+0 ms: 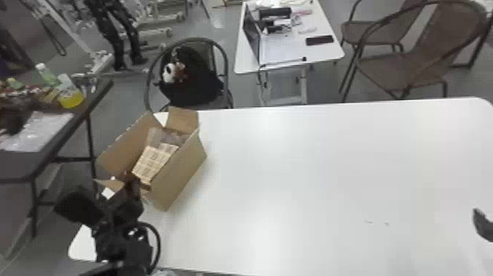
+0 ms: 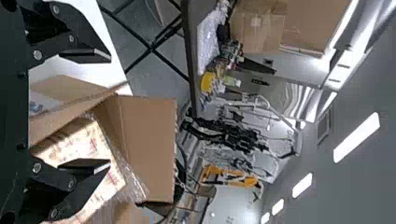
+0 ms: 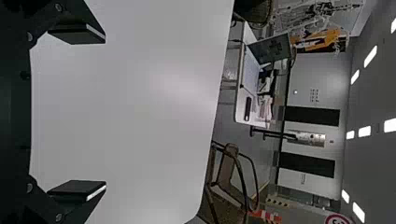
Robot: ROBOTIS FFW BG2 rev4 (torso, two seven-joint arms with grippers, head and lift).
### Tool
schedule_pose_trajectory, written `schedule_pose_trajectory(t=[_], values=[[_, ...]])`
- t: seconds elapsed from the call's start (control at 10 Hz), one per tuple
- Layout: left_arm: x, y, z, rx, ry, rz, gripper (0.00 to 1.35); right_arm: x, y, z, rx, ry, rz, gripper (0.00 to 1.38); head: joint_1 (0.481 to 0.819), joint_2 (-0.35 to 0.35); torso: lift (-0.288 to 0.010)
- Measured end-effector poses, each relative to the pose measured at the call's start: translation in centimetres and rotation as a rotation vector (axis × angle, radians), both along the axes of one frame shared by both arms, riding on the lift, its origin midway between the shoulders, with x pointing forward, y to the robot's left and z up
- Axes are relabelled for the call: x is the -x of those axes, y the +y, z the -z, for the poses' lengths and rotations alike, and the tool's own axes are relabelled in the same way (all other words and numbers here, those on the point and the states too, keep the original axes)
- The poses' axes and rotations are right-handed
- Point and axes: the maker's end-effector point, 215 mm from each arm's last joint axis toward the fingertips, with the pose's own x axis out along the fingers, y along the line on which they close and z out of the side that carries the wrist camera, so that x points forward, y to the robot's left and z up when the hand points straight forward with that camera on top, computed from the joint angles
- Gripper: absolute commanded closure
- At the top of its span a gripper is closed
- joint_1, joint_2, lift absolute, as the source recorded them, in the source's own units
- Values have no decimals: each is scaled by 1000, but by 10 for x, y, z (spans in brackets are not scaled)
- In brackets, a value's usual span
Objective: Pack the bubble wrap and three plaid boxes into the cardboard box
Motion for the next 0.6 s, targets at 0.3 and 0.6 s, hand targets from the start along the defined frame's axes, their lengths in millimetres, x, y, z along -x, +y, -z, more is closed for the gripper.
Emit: schedule_pose_trajectory(t=[0.3, 0.6], values=[[-19, -70, -92, -211, -205, 171, 174, -8, 20, -53, 12, -105, -17, 188, 695, 173, -92], [-3, -153, -77, -294, -186, 433, 179, 5, 51, -68, -15, -156, -38, 188, 695, 119, -92]])
